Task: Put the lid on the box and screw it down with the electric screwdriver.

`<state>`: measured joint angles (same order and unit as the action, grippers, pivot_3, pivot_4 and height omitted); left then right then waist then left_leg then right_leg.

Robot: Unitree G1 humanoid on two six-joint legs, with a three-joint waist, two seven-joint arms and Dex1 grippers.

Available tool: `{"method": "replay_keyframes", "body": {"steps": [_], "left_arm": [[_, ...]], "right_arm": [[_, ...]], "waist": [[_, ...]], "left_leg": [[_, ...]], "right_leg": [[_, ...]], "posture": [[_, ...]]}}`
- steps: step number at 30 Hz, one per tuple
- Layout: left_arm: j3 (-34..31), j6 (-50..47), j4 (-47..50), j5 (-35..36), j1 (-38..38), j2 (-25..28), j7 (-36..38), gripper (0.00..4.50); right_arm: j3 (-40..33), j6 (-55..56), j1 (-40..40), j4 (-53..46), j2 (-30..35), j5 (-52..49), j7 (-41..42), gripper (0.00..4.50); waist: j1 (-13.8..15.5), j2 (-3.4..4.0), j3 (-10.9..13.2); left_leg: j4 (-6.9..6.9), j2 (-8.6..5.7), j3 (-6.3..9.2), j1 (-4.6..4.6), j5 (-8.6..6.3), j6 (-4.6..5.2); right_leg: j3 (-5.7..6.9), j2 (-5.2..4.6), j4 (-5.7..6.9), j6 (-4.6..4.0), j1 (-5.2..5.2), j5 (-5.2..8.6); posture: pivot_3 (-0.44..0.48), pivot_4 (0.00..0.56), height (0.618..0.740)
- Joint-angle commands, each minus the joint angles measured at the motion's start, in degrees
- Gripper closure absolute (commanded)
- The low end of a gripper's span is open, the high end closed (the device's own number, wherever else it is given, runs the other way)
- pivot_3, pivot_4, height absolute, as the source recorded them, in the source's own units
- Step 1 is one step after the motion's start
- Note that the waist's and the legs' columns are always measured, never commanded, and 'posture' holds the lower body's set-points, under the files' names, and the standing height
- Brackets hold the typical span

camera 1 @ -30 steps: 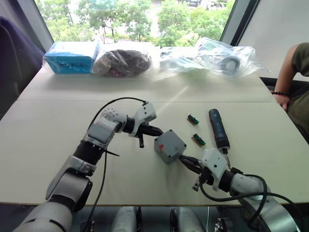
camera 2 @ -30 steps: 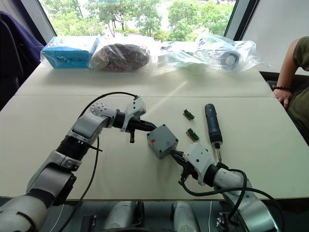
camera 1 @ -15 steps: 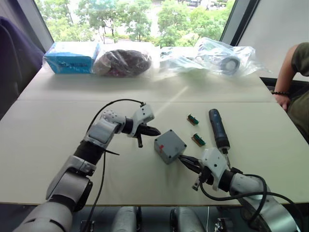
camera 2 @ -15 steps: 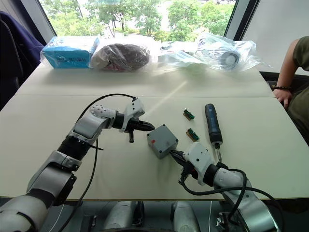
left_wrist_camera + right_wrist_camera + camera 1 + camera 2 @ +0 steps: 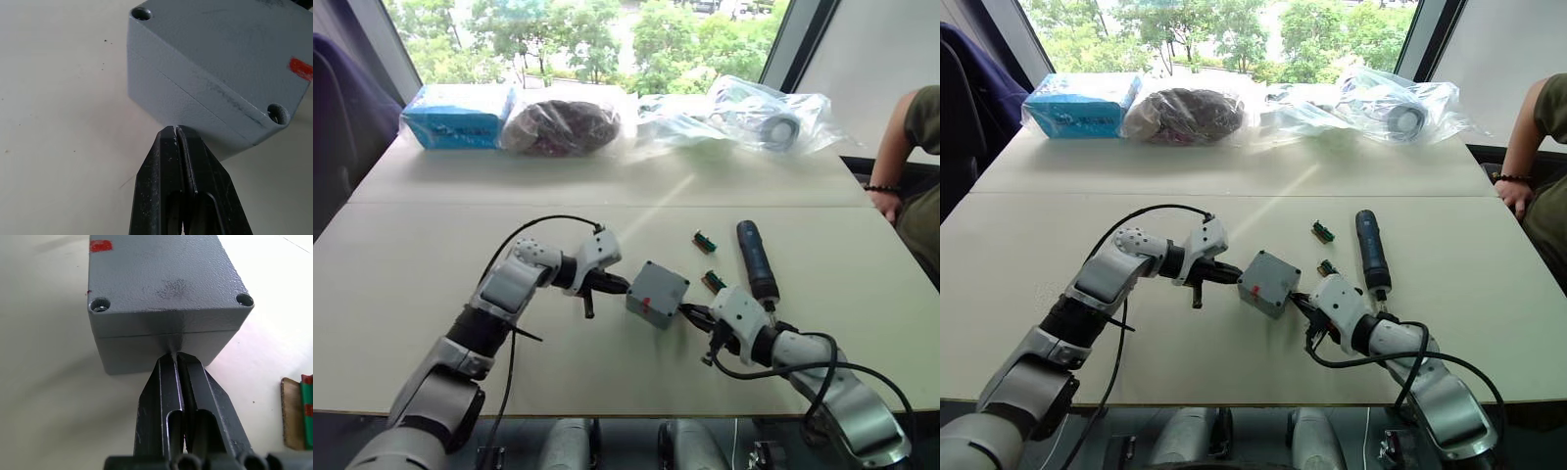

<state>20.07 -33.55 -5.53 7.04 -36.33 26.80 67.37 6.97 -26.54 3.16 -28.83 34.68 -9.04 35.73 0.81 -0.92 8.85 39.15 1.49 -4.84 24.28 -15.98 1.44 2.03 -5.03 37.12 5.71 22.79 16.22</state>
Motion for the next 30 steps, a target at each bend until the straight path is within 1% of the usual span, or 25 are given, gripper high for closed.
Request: {"method": "replay_keyframes", "body": {"steps": [1,9,24,27,30], "left_arm": [[0.4,-1.5,4.2,1.7,0.6,-0.3,0.0,4.5],[0.3,-3.3,6.5,2.3,1.8,0.0,-0.4,4.5],[1.2,-3.9,6.0,2.7,1.0,0.0,0.4,4.5],[0.7,-3.6,5.4,2.6,0.6,0.2,0.1,4.5],[-1.5,-5.0,3.8,3.0,-0.6,0.8,-0.7,4.5]], "right_arm": [[-1.0,1.8,-1.9,-0.2,-0.2,-0.5,0.6,4.43],[0.0,2.7,-3.2,1.4,-0.3,0.7,0.8,4.43],[-1.4,1.9,-3.3,1.5,-1.5,0.3,-0.1,4.43],[-1.9,1.6,-3.0,1.0,-1.5,0.1,-0.2,4.43],[-4.2,0.9,-1.8,-0.3,-1.4,-0.4,-1.2,4.43]], "waist": [[0.0,0.0,0.0],[0.0,0.0,0.0],[-0.1,0.0,0.0],[-0.1,0.0,0.0],[0.0,0.0,0.0]], "left_leg": [[0.0,0.0,0.0,0.0,0.0,0.0],[0.0,0.0,-0.01,0.0,0.0,0.0],[0.0,0.0,-0.01,0.0,0.0,0.0],[0.0,0.0,-0.01,0.0,0.0,0.0],[0.0,0.0,0.0,0.0,0.0,0.0]], "right_leg": [[0.0,0.0,0.0,0.0,0.0,0.0],[0.0,0.0,0.0,0.0,0.01,0.0],[0.0,0.0,0.0,0.0,0.01,0.0],[0.0,0.01,0.0,0.0,0.01,0.0],[0.0,0.0,0.0,0.0,0.01,0.0]], "posture": [[0.0,0.15,0.74],[0.0,0.15,0.74],[0.0,0.15,0.74],[0.0,0.15,0.74],[0.0,0.15,0.74]]}}
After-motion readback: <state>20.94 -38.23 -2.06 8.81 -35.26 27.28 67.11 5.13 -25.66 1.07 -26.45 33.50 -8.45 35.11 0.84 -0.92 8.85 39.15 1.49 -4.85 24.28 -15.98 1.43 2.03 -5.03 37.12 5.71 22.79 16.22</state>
